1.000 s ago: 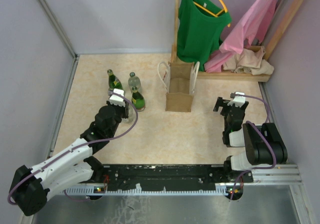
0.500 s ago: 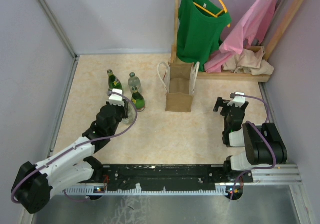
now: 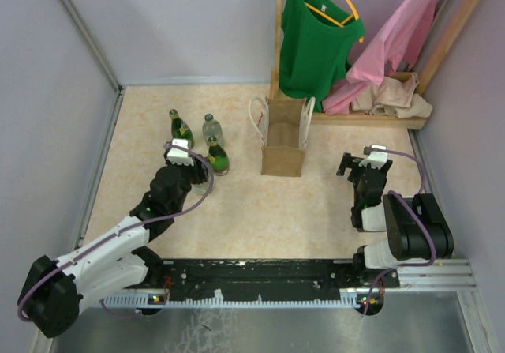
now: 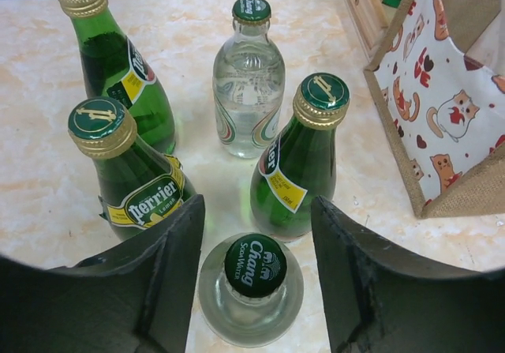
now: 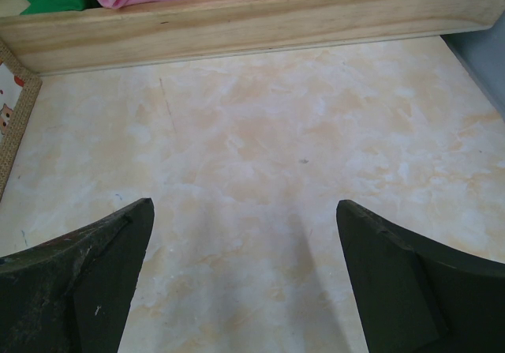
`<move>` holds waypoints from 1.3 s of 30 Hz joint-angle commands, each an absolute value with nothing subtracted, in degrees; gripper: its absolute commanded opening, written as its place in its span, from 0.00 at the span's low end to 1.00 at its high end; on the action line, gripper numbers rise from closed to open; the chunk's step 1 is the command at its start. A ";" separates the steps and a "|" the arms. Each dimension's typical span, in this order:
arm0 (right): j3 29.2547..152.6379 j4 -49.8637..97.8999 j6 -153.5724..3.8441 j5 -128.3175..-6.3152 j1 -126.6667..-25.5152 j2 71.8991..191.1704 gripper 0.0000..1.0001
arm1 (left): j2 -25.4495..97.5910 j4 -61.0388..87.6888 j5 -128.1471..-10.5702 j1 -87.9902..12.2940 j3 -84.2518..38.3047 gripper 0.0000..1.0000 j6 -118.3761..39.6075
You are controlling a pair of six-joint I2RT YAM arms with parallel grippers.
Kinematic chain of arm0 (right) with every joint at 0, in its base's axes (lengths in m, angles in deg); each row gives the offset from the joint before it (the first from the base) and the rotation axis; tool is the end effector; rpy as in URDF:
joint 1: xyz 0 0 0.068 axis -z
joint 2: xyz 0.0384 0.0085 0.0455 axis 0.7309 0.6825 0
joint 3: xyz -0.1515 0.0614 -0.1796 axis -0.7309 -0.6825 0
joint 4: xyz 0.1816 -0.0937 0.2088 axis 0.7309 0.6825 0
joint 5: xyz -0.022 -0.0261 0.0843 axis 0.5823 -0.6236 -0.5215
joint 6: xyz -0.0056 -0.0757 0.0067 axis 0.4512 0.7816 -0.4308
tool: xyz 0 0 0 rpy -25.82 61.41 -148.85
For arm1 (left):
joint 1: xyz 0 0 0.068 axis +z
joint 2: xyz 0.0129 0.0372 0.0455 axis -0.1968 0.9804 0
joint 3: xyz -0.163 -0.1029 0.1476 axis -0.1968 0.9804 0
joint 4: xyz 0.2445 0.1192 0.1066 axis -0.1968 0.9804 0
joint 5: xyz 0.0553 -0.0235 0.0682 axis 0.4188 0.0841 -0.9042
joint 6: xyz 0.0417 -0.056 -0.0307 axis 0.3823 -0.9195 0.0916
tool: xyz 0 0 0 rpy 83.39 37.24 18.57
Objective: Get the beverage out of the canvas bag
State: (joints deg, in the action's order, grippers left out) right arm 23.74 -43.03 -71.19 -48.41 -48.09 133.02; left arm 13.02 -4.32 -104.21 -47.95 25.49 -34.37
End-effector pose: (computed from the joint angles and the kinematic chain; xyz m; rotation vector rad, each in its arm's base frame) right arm 0.2597 -0.0076 0.0755 0.1761 1.6945 -0.1120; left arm 0.2422 -0.1439 0.1970 0.1071 1.7088 -0.1593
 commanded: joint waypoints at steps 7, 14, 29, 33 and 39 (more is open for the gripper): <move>25.68 -46.27 -70.57 -47.84 -48.54 133.16 0.99 | 8.10 -3.00 -108.39 -47.73 19.49 0.65 -30.32; 25.68 -46.27 -70.58 -47.83 -48.58 133.16 0.99 | 11.67 -4.03 -107.50 -41.27 12.21 0.67 -26.49; 25.60 -46.35 -70.54 -47.96 -48.63 133.08 0.99 | 17.19 -8.35 -93.27 -5.24 16.29 0.67 -36.30; 25.60 -46.37 -70.49 -47.98 -48.63 133.15 0.99 | 19.51 -13.61 -87.18 4.26 21.41 0.67 -40.64; 25.60 -46.37 -70.53 -47.95 -48.62 133.16 0.99 | 20.41 -19.73 -84.81 6.62 26.51 0.67 -39.98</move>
State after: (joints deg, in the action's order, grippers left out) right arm 23.74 -43.03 -71.19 -48.41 -48.09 133.02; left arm 20.65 -11.82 -88.93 6.37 24.75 -39.09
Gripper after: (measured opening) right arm 0.990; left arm 0.670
